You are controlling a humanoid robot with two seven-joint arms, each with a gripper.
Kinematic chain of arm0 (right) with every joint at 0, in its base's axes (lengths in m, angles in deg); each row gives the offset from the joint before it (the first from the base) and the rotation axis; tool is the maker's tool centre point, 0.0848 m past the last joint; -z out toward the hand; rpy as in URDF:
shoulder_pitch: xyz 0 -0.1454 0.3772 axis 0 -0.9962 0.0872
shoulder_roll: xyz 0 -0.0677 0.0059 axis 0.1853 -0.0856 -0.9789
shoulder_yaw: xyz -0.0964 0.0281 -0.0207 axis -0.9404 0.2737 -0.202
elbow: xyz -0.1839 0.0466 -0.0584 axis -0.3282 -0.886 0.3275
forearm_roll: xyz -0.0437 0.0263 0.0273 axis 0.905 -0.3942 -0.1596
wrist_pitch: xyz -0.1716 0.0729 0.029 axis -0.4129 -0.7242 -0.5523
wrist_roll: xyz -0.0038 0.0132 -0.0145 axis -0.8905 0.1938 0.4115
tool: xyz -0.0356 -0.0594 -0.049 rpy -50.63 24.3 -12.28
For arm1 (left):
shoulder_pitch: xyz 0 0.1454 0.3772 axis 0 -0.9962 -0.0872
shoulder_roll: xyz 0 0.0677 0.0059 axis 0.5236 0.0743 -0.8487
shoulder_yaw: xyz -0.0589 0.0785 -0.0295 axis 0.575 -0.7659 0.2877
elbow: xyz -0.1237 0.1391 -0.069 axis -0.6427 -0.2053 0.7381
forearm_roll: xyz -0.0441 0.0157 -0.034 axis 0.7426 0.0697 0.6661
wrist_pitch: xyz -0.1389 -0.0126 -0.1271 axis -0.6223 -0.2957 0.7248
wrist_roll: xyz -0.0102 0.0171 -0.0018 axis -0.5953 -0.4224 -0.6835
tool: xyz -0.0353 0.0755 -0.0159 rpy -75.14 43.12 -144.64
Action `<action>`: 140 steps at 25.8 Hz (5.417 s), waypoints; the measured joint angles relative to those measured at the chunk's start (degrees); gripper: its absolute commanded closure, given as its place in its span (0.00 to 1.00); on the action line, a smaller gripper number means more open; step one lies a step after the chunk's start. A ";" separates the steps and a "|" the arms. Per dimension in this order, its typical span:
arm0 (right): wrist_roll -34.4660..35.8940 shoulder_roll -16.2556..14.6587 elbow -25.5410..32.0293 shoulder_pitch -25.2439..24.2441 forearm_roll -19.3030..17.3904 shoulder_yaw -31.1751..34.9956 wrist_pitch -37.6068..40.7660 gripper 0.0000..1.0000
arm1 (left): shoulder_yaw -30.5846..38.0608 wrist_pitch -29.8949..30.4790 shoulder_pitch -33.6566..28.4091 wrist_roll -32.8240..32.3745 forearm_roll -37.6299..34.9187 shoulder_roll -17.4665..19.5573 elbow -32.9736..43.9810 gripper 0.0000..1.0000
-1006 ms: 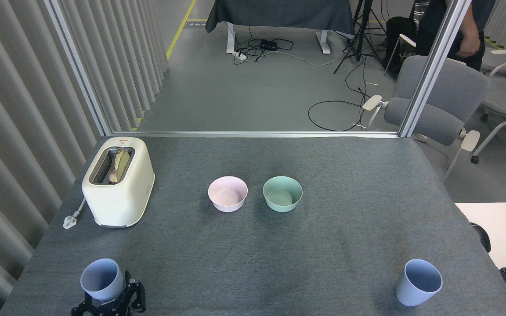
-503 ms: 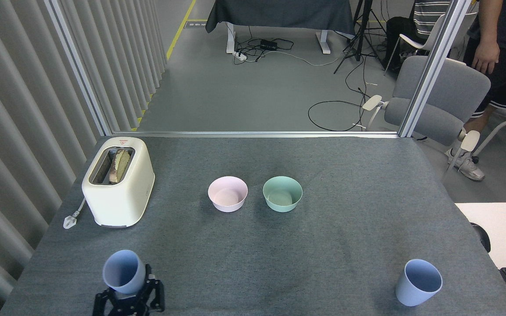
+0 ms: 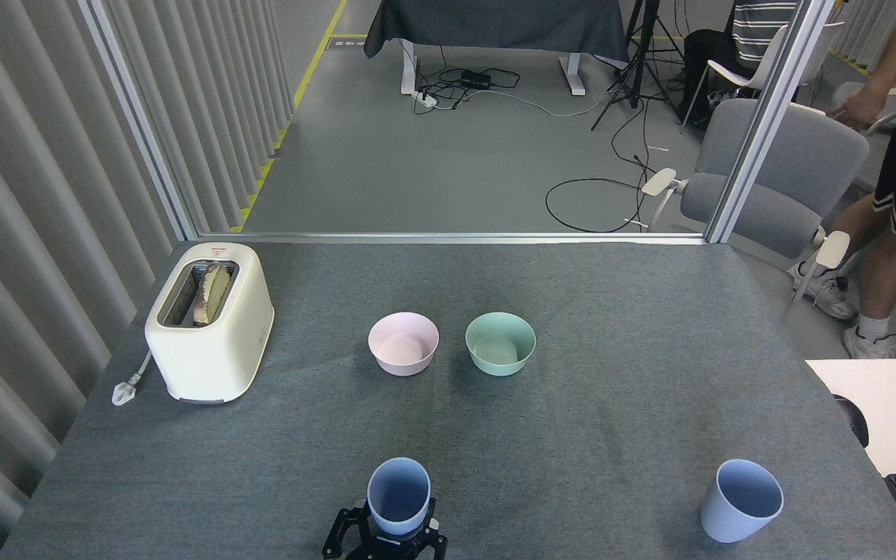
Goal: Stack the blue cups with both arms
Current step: 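Slide the held blue cup with the left gripper to the table center, then open the left gripper and withdraw it from the cup, then reach the right gripper to the other blue cup and grasp it, then lift the held cup with the right gripper toward the centered cup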
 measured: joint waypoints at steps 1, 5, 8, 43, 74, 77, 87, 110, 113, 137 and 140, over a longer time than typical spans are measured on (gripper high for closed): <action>0.00 0.00 -0.05 0.00 0.00 -0.19 -0.02 0.00 | -0.42 0.02 0.48 0.00 -0.16 -0.33 -0.81 0.38; -0.02 0.00 -0.24 -0.01 -0.01 -1.07 -0.56 0.00 | -1.36 0.03 2.50 0.09 -0.53 -1.64 -3.65 0.38; -0.19 0.00 -0.32 -0.01 -0.04 -1.51 -0.75 0.00 | -2.17 0.06 3.71 0.33 -0.62 -2.16 -5.16 0.37; 0.20 -0.05 -0.77 -0.29 -0.04 -1.72 -0.87 0.00 | 0.27 -0.04 -6.08 0.22 0.60 0.87 3.09 0.00; -5.99 -2.12 -10.57 7.54 0.58 18.42 6.95 0.00 | 24.52 19.26 -20.53 1.51 7.70 13.77 17.39 0.00; -6.76 -2.87 -12.78 10.63 0.62 18.47 6.97 0.00 | 24.55 19.13 -21.11 2.12 7.70 13.73 17.19 0.00; -7.03 -4.81 -18.27 17.43 0.56 18.42 7.21 0.00 | 24.64 19.05 -21.68 2.50 7.61 13.71 17.06 0.00; -8.27 -4.90 -24.51 25.50 -0.07 18.69 5.01 0.00 | 24.64 19.11 -21.70 2.85 7.61 13.66 17.10 0.00; -8.27 -5.13 -25.20 26.46 -0.06 18.67 5.00 0.00 | 24.61 19.11 -21.70 2.85 7.61 13.65 17.07 0.00; -10.30 -4.77 -19.98 28.37 0.16 17.72 4.62 0.43 | 24.56 19.08 -21.74 2.85 7.65 13.57 17.13 0.00; -14.78 -3.96 -18.29 32.76 0.66 13.91 3.97 0.43 | 24.56 19.08 -21.72 2.85 7.64 13.51 17.16 0.00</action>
